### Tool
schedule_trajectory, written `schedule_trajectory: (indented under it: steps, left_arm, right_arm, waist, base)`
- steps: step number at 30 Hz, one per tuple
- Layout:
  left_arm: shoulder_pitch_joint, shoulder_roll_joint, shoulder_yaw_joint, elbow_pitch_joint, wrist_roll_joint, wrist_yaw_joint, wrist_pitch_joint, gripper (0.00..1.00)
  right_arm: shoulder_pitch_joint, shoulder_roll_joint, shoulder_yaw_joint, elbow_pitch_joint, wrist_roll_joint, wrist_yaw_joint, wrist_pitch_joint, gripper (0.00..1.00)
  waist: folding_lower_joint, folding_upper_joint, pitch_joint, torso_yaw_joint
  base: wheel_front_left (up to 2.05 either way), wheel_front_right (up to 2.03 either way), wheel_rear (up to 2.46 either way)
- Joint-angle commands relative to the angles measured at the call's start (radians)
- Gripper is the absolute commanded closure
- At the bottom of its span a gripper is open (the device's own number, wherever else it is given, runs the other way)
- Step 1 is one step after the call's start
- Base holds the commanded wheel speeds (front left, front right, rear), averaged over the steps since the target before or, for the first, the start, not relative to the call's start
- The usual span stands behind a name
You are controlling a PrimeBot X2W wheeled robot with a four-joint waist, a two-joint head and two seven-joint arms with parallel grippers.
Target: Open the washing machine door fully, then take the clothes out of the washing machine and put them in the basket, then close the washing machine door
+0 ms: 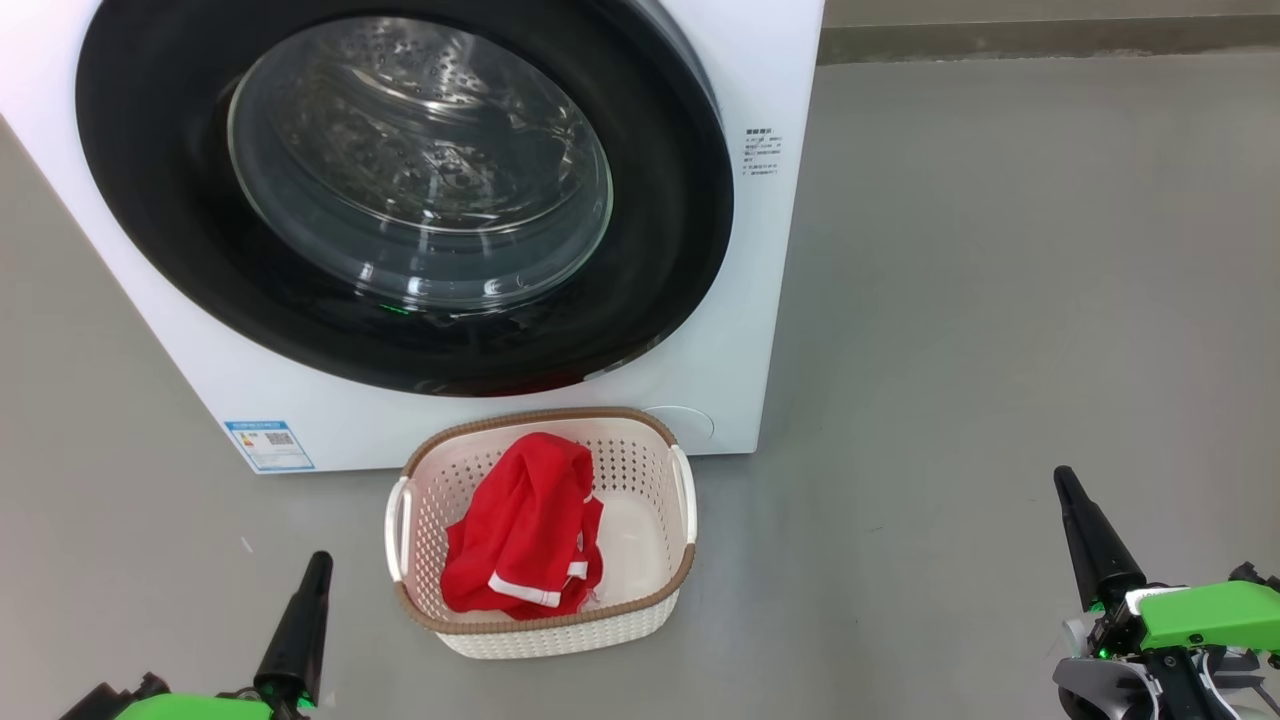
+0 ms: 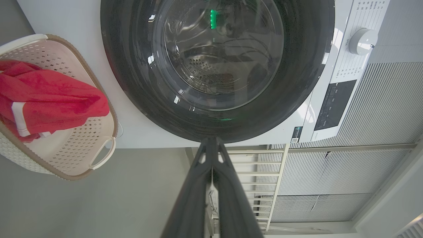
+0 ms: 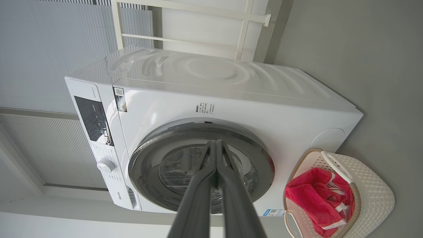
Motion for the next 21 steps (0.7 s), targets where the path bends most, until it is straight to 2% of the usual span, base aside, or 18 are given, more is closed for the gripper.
schedule_trajectory:
  steps: [1, 21]
  left_arm:
    - [-0.039, 0.011, 0.035, -0.028, -0.011, -0.007, 0.004, 1.0]
    - [-0.039, 0.011, 0.035, -0.028, -0.011, -0.007, 0.004, 1.0]
  right_arm:
    - [-0.043, -0.015, 0.024, -0.029, 0.006, 0.001, 0.006, 1.0]
    - [-0.043, -0.015, 0.024, -0.029, 0.006, 0.001, 0.006, 1.0]
  waist:
    - [-0.0001, 0.0, 0.0, 0.0]
    - [-0.0001, 0.0, 0.0, 0.0]
  base:
    - [0.0, 0.0, 0.0]
    - [0.0, 0.0, 0.0]
